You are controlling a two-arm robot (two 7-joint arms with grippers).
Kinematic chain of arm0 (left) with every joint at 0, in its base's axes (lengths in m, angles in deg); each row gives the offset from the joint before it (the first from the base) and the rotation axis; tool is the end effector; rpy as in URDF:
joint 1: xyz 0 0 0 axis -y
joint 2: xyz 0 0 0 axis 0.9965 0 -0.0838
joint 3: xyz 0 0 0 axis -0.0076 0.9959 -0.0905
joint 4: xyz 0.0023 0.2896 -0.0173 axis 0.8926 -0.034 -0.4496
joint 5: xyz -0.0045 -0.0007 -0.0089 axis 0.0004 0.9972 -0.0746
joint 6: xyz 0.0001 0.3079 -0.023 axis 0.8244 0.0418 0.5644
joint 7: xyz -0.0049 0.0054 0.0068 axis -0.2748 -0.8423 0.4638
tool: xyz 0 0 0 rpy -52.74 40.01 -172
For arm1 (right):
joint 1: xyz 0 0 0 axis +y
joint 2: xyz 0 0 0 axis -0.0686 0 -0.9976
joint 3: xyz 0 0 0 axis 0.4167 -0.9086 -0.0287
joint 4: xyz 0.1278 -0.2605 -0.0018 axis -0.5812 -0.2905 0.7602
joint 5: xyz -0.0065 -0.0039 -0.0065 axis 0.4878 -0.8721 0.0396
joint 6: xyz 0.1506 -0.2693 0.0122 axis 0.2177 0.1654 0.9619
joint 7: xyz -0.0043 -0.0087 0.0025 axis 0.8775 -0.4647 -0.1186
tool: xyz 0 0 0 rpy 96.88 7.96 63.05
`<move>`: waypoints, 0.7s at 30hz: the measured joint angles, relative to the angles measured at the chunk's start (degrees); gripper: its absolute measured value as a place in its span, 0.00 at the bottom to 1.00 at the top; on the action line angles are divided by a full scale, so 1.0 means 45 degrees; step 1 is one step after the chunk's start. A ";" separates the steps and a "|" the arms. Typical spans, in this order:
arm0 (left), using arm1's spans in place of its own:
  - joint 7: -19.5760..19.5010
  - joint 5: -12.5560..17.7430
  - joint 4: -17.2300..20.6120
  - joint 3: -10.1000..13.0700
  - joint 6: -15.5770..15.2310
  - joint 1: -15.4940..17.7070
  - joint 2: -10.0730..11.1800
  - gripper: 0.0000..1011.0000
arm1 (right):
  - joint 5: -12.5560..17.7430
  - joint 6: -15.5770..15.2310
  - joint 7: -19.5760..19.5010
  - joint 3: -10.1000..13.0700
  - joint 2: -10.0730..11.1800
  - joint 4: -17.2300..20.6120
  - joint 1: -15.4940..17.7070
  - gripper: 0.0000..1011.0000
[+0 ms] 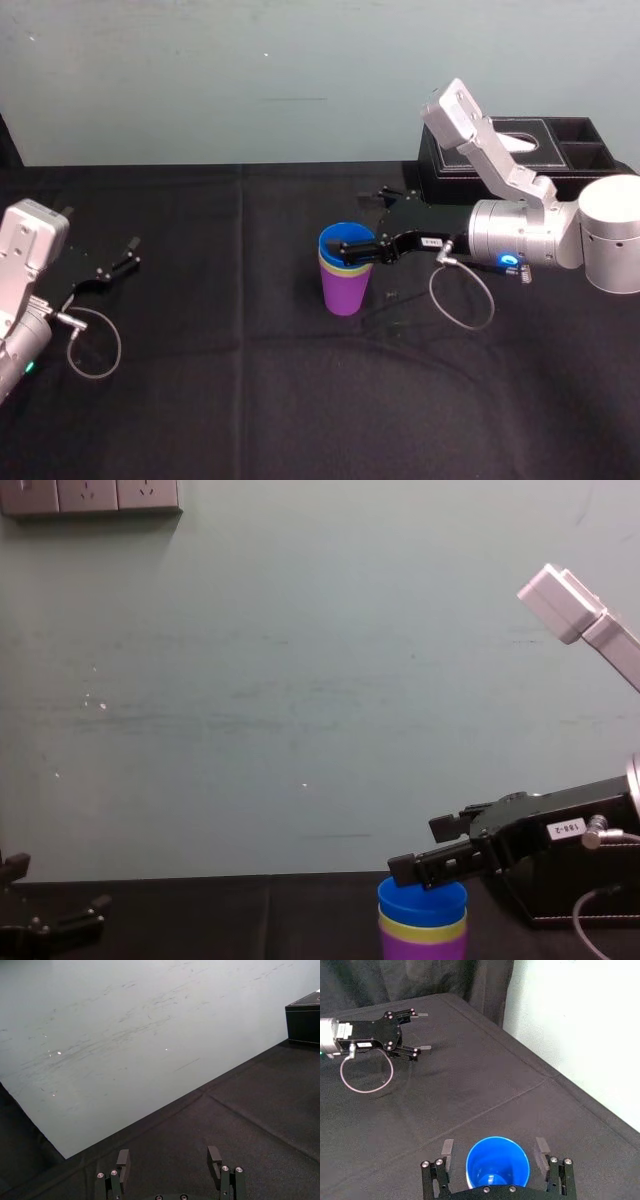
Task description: Stack the three plastic cups sequentially using one hand.
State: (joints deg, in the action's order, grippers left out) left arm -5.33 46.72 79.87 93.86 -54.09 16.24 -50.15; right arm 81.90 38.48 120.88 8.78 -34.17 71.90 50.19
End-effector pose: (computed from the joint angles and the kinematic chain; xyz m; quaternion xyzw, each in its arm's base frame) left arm 0.3580 0.0826 -0.3023 0.1414 -0.1325 0.5799 0.7913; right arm 0.4488 -0.0253 -0.1887 -0.1932 -0.0008 -0.2757 0.9416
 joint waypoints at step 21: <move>0.0000 0.0000 0.0001 0.0000 0.0000 0.0000 0.0000 1.00 | 0.0012 0.0000 0.0005 0.0001 0.0006 0.0015 -0.0001 0.99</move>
State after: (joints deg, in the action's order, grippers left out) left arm -5.33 46.72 79.88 93.86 -54.09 16.24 -50.15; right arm 81.95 38.48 120.90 8.78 -34.14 71.97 50.19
